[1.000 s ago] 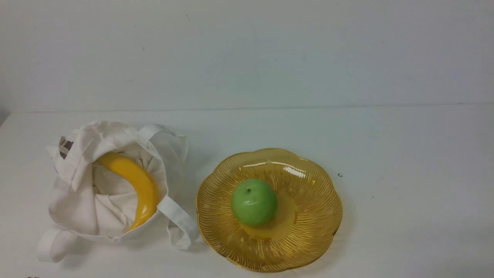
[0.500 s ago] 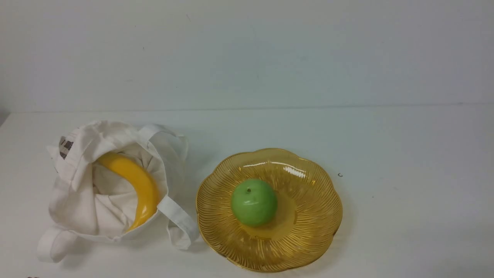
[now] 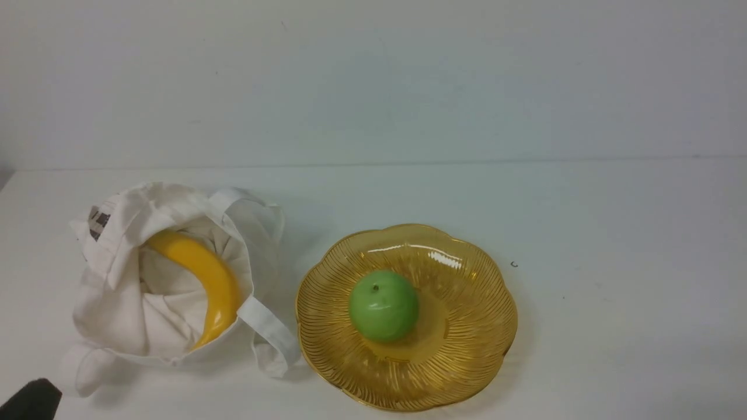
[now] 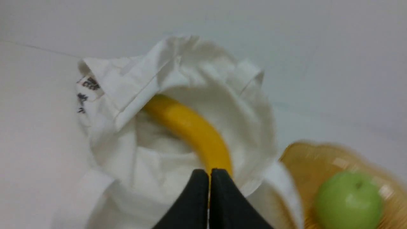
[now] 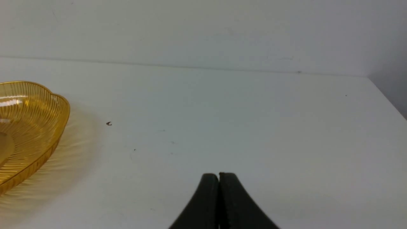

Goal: Take the fruit out of the cloth bag on the white table and place them on a plate.
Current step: 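Reach into the white bag and grasp the banana with the left gripper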

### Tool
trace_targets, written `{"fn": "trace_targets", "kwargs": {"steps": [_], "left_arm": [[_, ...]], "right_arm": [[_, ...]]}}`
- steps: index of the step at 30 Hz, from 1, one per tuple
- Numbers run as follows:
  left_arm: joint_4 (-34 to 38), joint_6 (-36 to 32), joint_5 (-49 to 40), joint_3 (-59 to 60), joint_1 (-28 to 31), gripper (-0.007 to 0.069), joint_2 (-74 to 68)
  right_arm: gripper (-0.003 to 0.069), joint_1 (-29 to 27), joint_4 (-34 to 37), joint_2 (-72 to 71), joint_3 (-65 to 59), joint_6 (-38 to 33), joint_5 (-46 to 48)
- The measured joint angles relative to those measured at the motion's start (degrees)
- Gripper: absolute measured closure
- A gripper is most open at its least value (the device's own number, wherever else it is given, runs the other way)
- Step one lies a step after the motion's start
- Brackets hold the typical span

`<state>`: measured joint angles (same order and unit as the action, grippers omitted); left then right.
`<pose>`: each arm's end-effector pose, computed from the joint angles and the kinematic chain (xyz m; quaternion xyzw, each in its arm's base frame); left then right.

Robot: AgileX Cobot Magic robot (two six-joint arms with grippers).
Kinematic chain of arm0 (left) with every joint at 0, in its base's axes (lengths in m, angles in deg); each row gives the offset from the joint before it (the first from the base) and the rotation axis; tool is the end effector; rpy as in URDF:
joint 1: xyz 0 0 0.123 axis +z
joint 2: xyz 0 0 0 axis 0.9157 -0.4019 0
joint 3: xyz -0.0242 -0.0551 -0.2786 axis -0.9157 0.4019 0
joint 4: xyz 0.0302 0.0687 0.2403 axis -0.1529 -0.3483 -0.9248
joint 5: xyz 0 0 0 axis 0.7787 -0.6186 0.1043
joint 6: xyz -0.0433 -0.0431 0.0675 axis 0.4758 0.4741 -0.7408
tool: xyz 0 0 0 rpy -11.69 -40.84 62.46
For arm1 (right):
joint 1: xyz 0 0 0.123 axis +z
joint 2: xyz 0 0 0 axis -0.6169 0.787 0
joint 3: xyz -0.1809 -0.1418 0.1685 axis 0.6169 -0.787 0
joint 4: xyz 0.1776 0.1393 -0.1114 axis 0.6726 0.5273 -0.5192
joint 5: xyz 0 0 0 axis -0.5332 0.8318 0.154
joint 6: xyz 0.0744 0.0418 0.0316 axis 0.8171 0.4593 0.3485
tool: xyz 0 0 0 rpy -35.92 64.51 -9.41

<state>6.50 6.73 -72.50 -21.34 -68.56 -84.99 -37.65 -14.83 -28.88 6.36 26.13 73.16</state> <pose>0.0562 -0.0077 0.1910 -0.1222 0.7234 -0.1793 0.6554 0.0531 -0.0021 0.1724 -0.0167 0.8025 -0.0250 0.5958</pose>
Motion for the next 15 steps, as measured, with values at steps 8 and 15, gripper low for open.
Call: {"fn": "trace_targets", "kwargs": {"steps": [8, 15], "left_arm": [[16.75, 3.23, 21.65, -3.42, -0.04, 0.0632, 0.00], [13.75, -8.03, 5.92, -21.94, -0.04, 0.0632, -9.17]], "right_arm": [[0.0673, 0.00, 0.00, 0.00, 0.00, 0.00, 0.00], [0.0673, 0.00, 0.00, 0.00, 0.00, 0.00, 0.00]]}}
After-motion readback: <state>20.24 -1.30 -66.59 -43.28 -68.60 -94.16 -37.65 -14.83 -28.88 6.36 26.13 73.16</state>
